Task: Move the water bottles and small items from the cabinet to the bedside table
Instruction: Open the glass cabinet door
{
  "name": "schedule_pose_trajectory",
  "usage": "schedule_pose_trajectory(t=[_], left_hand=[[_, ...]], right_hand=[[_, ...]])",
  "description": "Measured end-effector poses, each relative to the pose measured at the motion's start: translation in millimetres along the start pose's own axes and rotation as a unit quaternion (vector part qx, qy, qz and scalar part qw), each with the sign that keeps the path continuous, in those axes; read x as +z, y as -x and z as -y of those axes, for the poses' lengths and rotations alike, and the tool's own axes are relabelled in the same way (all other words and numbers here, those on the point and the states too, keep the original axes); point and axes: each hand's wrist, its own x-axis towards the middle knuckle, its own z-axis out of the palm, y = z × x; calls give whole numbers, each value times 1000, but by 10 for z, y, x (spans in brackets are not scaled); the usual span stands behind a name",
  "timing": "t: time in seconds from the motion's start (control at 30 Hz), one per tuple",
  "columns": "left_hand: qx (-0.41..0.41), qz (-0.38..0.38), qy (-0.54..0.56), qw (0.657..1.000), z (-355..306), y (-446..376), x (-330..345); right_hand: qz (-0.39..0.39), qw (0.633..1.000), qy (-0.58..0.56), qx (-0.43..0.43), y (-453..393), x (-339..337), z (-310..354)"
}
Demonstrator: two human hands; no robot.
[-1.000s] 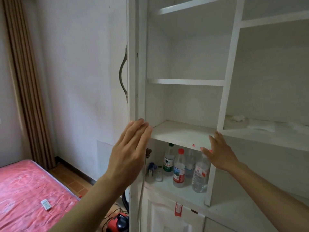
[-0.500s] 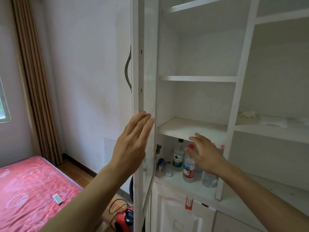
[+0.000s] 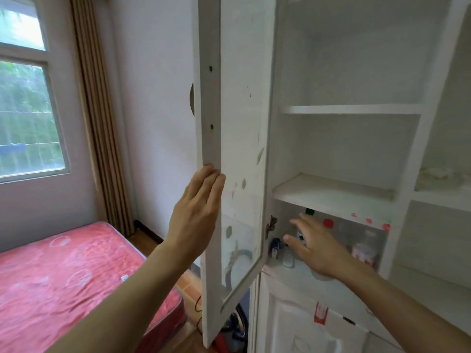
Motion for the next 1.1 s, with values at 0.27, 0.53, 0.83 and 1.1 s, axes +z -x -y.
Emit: schedule_pose_trajectory(t=[0.27, 0.53, 0.83, 1.1], left_hand=[[-23, 75, -128, 989, 200, 21, -1], [-38, 143, -159, 976, 145, 112, 23], [-103, 220, -125, 962, -132, 218, -90], [-98, 272, 8, 957, -784, 369, 92]], right_hand=[[15, 998, -41, -34, -269, 35, 178], [29, 998, -36, -36, -270, 83, 292], [13, 999, -30, -13, 118, 8, 242], [-4, 998, 1, 62, 749, -113, 3]])
